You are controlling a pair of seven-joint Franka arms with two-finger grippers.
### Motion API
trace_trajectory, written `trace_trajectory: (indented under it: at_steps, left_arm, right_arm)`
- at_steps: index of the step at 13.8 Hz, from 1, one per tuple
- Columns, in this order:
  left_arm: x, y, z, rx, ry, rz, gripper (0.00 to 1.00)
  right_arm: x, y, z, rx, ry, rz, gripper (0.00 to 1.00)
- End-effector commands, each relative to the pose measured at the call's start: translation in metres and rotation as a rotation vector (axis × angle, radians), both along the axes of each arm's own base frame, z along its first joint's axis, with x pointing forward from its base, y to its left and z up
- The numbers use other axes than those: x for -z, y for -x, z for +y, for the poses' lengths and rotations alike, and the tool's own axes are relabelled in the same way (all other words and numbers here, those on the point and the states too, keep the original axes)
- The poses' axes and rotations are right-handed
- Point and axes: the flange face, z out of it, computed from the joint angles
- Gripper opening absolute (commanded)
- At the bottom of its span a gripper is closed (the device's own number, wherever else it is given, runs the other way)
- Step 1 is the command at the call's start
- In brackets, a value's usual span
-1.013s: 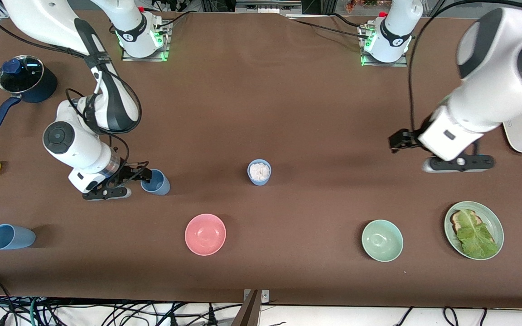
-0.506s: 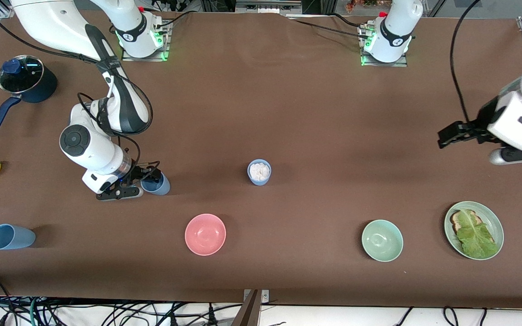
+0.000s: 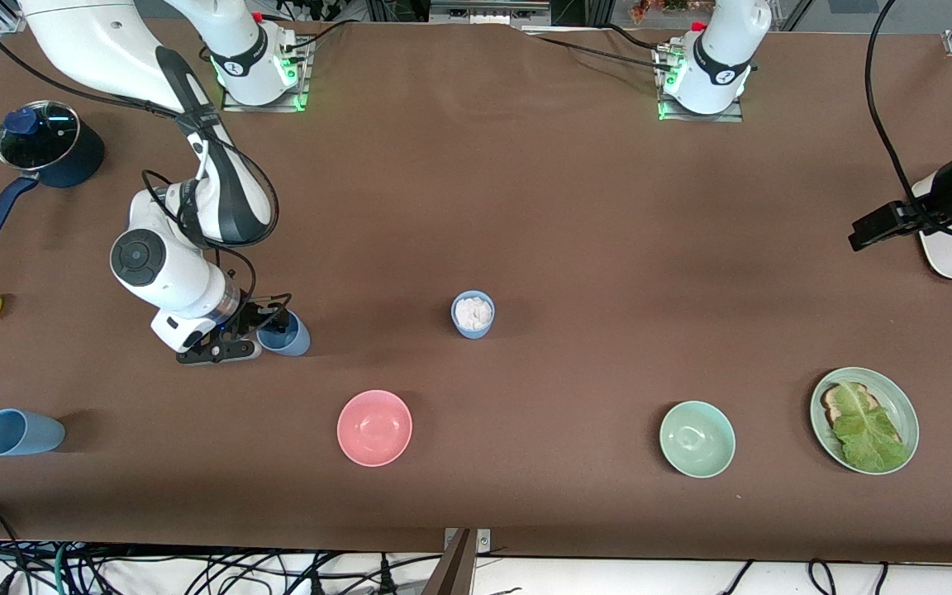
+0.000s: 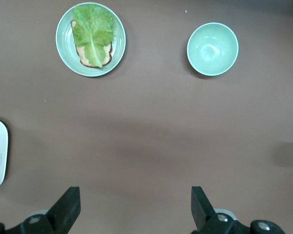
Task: Stack blue cups with both arms
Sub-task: 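Grasp the empty blue cup with the right gripper while the left gripper rests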
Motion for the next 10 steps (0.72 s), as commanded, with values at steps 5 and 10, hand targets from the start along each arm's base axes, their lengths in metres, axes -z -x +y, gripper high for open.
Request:
trace_trajectory:
  at_steps: [5, 10]
  left_arm:
    - [-0.045, 0.037, 0.001, 0.284, 0.021, -0.081, 1.00]
    - [-0.051, 0.064, -0.014, 0.302, 0.029, 0.004, 1.00]
  right_arm:
    - [-0.013, 0.000, -0.002, -0.006, -0.005, -0.025, 0.00]
    - [-0.055, -0.005, 0.006, -0.021, -0.008, -0.049, 0.00]
